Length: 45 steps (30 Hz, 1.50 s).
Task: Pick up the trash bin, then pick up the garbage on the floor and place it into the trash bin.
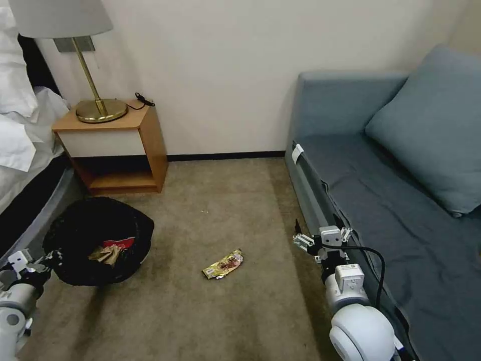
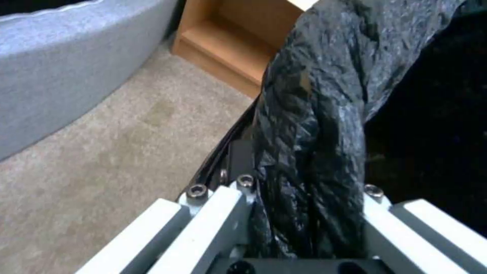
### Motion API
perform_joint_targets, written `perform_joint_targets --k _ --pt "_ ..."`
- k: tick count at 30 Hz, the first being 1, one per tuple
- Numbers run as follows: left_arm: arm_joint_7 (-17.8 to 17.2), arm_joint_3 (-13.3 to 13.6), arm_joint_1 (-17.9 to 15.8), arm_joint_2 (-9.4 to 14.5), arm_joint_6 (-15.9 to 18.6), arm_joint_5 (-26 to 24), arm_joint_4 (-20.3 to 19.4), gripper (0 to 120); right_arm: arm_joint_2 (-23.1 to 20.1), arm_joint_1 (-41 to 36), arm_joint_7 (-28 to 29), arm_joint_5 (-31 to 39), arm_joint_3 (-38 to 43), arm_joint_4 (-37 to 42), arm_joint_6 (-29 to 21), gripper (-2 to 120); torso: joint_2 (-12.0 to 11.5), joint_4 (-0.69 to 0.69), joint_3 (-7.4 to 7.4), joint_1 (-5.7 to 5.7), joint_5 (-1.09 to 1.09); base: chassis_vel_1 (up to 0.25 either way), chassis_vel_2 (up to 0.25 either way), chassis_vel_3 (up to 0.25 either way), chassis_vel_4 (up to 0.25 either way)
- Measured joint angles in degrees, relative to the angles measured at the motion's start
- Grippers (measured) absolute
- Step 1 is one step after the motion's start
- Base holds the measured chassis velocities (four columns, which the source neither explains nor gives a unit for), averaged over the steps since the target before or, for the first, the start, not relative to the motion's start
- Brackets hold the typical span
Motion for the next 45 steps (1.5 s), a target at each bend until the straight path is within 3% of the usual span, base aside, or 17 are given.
perform_joint_targets --k 14,29,36,41,43,45 --pt "-0.2 0.1 -0.8 -0.2 0.0 0.2 0.9 2 -1.7 2.8 0.0 2.2 -2.2 -1.4 -0.4 100 0.0 0.0 0.0 0.0 0.0 -0.067 0.067 0.063 -0.072" --pt "0.4 -0.3 -0.8 -0.6 -0.2 0.4 1.6 2 -9.4 16.2 1.9 12.4 -8.0 -6.3 -0.3 100 0.0 0.0 0.0 0.0 0.0 -0.052 0.058 0.064 -0.054" --pt "1.5 -0.3 -0.6 -0.3 -0.8 0.5 2.4 2 -15.4 29.4 -2.5 19.9 -18.5 -13.7 2.8 100 0.0 -0.01 0.0 0.0 0.0 0.0 0.0 0.0 0.0" --pt "2.6 -0.2 0.3 -0.3 -1.5 0.9 2.6 2 -14.8 45.2 -5.9 25.7 -32.2 -21.0 3.5 100 0.0 0.02 0.0 0.0 -0.01 0.0 0.0 0.0 0.0" --pt "2.9 -0.3 0.4 -0.3 -1.7 1.2 2.6 2 -14.4 47.5 -7.3 27.1 -34.5 -22.3 3.5 100 0.0 0.03 0.0 0.0 -0.01 0.0 0.0 0.0 0.0" --pt "3.7 -0.4 0.8 -0.4 -2.1 1.7 2.6 2 -13.6 53.2 -10.5 34.9 -40.1 -25.4 1.4 100 0.0 0.03 0.0 0.0 -0.01 0.0 0.0 0.0 0.0"
